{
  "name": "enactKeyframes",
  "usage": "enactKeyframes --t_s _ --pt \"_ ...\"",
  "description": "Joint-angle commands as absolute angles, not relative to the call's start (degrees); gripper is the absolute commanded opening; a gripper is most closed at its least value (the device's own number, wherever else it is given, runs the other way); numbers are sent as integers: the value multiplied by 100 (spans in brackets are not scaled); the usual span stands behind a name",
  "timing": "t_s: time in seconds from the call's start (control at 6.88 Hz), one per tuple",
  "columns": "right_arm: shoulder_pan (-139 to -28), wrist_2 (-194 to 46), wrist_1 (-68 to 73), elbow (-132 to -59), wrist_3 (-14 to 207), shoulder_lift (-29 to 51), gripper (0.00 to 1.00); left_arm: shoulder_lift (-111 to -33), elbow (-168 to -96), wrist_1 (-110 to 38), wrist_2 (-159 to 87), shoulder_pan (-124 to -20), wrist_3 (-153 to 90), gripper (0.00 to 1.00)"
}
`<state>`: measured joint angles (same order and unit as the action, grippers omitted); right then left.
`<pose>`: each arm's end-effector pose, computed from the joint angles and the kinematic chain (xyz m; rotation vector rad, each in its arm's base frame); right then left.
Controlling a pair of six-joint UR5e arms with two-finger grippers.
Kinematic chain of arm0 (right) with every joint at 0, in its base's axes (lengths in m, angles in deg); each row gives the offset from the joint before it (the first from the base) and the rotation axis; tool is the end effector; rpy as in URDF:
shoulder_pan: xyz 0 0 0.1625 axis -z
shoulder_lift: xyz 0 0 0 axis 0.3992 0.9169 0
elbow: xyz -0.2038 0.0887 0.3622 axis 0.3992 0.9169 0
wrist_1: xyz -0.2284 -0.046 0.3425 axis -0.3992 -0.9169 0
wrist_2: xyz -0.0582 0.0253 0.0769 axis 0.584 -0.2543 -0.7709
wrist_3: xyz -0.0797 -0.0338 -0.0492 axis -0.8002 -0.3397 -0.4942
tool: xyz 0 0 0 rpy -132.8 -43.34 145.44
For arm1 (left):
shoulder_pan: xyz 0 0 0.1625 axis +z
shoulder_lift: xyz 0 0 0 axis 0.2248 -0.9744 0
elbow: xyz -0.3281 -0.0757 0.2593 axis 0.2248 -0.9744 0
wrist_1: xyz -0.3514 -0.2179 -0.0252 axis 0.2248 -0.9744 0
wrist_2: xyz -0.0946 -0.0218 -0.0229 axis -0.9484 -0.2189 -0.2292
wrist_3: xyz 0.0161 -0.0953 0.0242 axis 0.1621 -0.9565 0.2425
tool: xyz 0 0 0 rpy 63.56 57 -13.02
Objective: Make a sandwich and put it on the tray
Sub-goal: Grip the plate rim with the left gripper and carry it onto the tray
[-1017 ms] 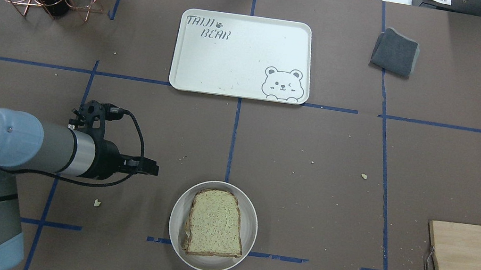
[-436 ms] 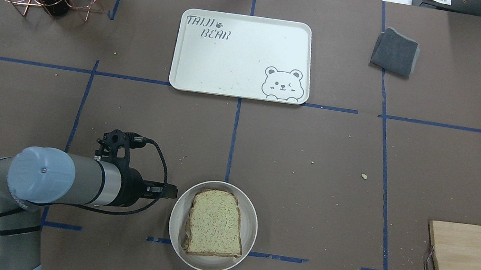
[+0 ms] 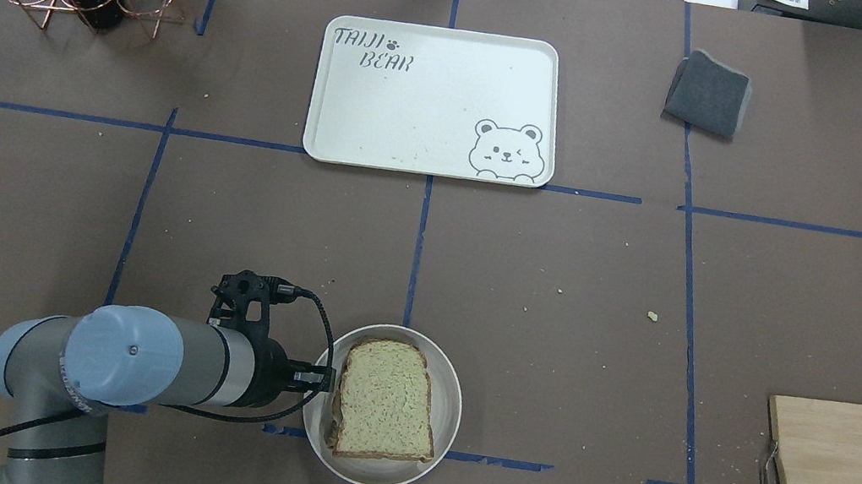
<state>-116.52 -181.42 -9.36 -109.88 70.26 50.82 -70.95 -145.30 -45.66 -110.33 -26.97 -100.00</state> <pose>0.0869 -0.3463 0.6529 0.0642 -0.7050 -0.1028 0.5471 -0.2630 0.2974 0.1239 1.1942 -0.0527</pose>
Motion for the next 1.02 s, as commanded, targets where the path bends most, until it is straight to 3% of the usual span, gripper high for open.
enactKeyframes --t_s 0.0,0.15,0.58,0.87 --pt "-11652 -18140 -936 -10988 7026 5079 100 -7076 -14527 -4560 -11031 -2679 -9992 12" --pt "-11652 -18140 -936 -10988 7026 5079 100 -7076 -14527 -4560 -11031 -2679 -9992 0" --pt "-11652 -18131 -927 -10979 7026 5079 100 -7111 -14771 -4560 -11110 -2714 -9957 0" --pt "-11652 -18097 -927 -10944 7026 5079 100 -7242 -14730 -4525 -11589 -3422 -9895 0"
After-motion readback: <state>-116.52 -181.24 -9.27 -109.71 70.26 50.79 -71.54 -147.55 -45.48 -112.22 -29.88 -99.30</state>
